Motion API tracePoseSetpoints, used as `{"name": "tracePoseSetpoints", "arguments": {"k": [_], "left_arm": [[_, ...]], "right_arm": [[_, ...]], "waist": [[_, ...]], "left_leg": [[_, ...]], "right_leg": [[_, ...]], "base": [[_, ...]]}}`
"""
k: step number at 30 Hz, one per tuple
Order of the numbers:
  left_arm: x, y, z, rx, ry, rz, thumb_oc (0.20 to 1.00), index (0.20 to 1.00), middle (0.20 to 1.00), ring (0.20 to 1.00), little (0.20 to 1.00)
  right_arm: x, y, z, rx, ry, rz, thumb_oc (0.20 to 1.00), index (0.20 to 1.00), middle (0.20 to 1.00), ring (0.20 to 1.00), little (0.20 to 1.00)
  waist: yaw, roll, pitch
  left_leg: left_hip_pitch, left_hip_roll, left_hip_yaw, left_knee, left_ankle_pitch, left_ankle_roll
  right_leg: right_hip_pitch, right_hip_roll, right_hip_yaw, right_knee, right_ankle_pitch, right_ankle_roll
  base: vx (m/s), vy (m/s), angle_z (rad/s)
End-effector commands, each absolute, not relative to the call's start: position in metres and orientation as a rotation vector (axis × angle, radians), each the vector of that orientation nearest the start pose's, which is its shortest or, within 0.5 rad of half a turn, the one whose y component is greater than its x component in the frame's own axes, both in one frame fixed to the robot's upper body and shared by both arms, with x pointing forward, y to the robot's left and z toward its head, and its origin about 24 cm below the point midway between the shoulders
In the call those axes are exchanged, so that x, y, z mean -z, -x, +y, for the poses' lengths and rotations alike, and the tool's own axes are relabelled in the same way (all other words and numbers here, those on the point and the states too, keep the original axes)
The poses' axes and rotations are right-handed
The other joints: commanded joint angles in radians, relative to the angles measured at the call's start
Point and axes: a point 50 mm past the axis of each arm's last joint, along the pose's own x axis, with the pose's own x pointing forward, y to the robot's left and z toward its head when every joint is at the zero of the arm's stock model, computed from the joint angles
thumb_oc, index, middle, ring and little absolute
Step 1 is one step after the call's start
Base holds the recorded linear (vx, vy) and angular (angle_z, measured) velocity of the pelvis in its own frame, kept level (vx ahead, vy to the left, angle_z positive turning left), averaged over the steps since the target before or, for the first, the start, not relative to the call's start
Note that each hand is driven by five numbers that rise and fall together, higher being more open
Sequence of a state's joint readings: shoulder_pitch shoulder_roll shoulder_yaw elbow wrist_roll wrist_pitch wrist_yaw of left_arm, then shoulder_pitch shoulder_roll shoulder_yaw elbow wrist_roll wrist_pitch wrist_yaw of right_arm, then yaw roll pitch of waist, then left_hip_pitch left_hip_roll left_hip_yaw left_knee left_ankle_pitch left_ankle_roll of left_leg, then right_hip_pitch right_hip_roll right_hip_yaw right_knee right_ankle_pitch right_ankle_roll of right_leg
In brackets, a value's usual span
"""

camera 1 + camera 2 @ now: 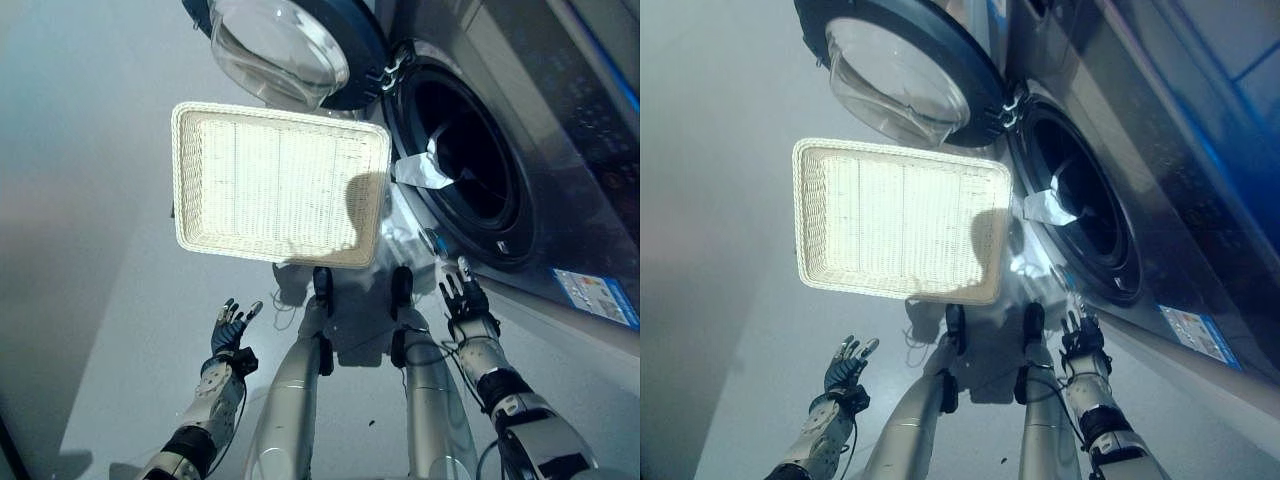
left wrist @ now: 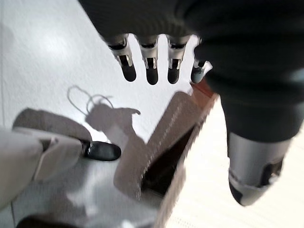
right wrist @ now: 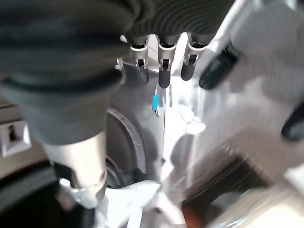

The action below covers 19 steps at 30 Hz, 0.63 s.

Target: Put the clothes into the washing machine.

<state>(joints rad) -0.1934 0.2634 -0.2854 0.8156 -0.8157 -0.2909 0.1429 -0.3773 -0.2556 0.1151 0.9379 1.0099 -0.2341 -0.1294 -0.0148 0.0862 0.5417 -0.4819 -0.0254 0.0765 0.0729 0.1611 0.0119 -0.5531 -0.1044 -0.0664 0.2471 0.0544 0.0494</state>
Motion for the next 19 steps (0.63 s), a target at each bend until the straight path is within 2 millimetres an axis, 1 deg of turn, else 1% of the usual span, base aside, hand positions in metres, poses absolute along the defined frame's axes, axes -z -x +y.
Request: {"name": "tracePoseSetpoints", "arguments": {"k": [1,2,4,5,9,10,12,13,15,17,18,19], "left_arm": [[0.082,-0.228,0.219,-0.284,0.289,0.477,1.000,1.000,1.000,1.000,1.000],[0.086,-0.224,0.222,-0.260,0.260,0.513,1.000,1.000,1.000,1.000,1.000],[0.090,-0.220,0.225,-0.220,0.218,0.551,1.000,1.000,1.000,1.000,1.000],[0.090,-0.220,0.225,-0.220,0.218,0.552,1.000,1.000,1.000,1.000,1.000],[0.103,-0.205,0.228,-0.099,0.147,0.653,1.000,1.000,1.000,1.000,1.000],[0.105,-0.201,0.228,-0.083,0.137,0.673,1.000,1.000,1.000,1.000,1.000],[0.112,-0.192,0.227,-0.029,0.084,0.731,1.000,1.000,1.000,1.000,1.000],[0.112,-0.192,0.227,-0.029,0.084,0.731,1.000,1.000,1.000,1.000,1.000],[0.121,-0.180,0.226,0.031,-0.027,0.809,1.000,1.000,1.000,1.000,1.000],[0.124,-0.177,0.224,0.060,-0.043,0.839,1.000,1.000,1.000,1.000,1.000],[0.129,-0.172,0.219,0.089,-0.035,0.871,1.000,1.000,1.000,1.000,1.000],[0.129,-0.171,0.219,0.091,-0.033,0.873,1.000,1.000,1.000,1.000,1.000]], "right_arm": [[0.042,-0.282,-0.228,0.303,-0.290,0.346,1.000,1.000,1.000,1.000,1.000],[0.048,-0.275,-0.227,0.235,-0.144,0.379,1.000,1.000,1.000,1.000,1.000],[0.055,-0.268,-0.228,0.160,-0.048,0.417,1.000,1.000,1.000,1.000,1.000],[0.055,-0.268,-0.228,0.160,-0.048,0.417,1.000,1.000,1.000,1.000,1.000],[0.078,-0.243,-0.225,-0.012,0.087,0.553,1.000,1.000,1.000,1.000,1.000],[0.082,-0.239,-0.224,-0.041,0.101,0.570,1.000,1.000,1.000,1.000,1.000],[0.093,-0.224,-0.221,-0.148,0.175,0.637,1.000,1.000,1.000,1.000,1.000],[0.093,-0.224,-0.221,-0.148,0.175,0.637,1.000,1.000,1.000,1.000,1.000],[0.113,-0.201,-0.219,-0.236,0.290,0.775,1.000,1.000,1.000,1.000,1.000],[0.120,-0.192,-0.220,-0.262,0.323,0.840,1.000,1.000,1.000,1.000,1.000],[0.126,-0.182,-0.219,-0.263,0.330,0.890,1.000,1.000,1.000,1.000,1.000],[0.127,-0.181,-0.219,-0.258,0.329,0.893,1.000,1.000,1.000,1.000,1.000]], "waist": [[0.000,-0.005,-0.022],[-0.001,-0.012,-0.022],[0.000,-0.025,-0.022],[0.000,-0.025,-0.022],[0.004,-0.052,-0.101],[0.004,-0.055,-0.115],[0.005,-0.065,-0.159],[0.005,-0.065,-0.159],[0.016,-0.076,-0.238],[0.021,-0.079,-0.269],[0.028,-0.084,-0.303],[0.028,-0.084,-0.305]], "left_leg": [[0.060,-0.053,-0.027,0.069,-0.104,-0.033],[0.106,-0.050,-0.029,0.058,-0.106,-0.035],[0.167,-0.042,-0.027,0.040,-0.110,-0.039],[0.169,-0.042,-0.027,0.039,-0.110,-0.039],[0.275,-0.026,-0.011,-0.013,-0.121,-0.049],[0.294,-0.025,-0.010,-0.022,-0.120,-0.051],[0.347,-0.023,-0.012,-0.053,-0.120,-0.056],[0.347,-0.023,-0.012,-0.053,-0.120,-0.056],[0.421,-0.019,-0.022,-0.095,-0.118,-0.057],[0.447,-0.017,-0.023,-0.111,-0.118,-0.057],[0.480,-0.018,-0.030,-0.125,-0.120,-0.057],[0.484,-0.018,-0.031,-0.127,-0.121,-0.057]], "right_leg": [[0.076,0.065,-0.017,-0.052,0.008,0.002],[0.121,0.064,-0.013,-0.066,0.008,0.006],[0.181,0.056,-0.011,-0.084,0.011,0.015],[0.183,0.056,-0.012,-0.086,0.011,0.015],[0.297,0.038,-0.024,-0.140,0.011,0.035],[0.319,0.038,-0.027,-0.150,0.010,0.037],[0.381,0.043,-0.033,-0.178,0.005,0.040],[0.381,0.043,-0.033,-0.178,0.005,0.040],[0.465,0.050,-0.045,-0.212,-0.003,0.041],[0.494,0.054,-0.050,-0.225,-0.006,0.040],[0.529,0.058,-0.056,-0.241,-0.007,0.039],[0.533,0.059,-0.057,-0.243,-0.007,0.039]], "base": [[0.00,0.000,0.00],[-0.04,-0.024,0.01],[-0.04,-0.040,0.06],[0.00,-0.082,0.10],[0.04,-0.103,0.10],[0.07,-0.072,0.12],[0.07,-0.083,0.08],[0.11,-0.104,0.04],[0.20,-0.144,0.08],[0.18,-0.112,0.26],[0.17,-0.090,0.21],[0.17,-0.086,0.12]]}}
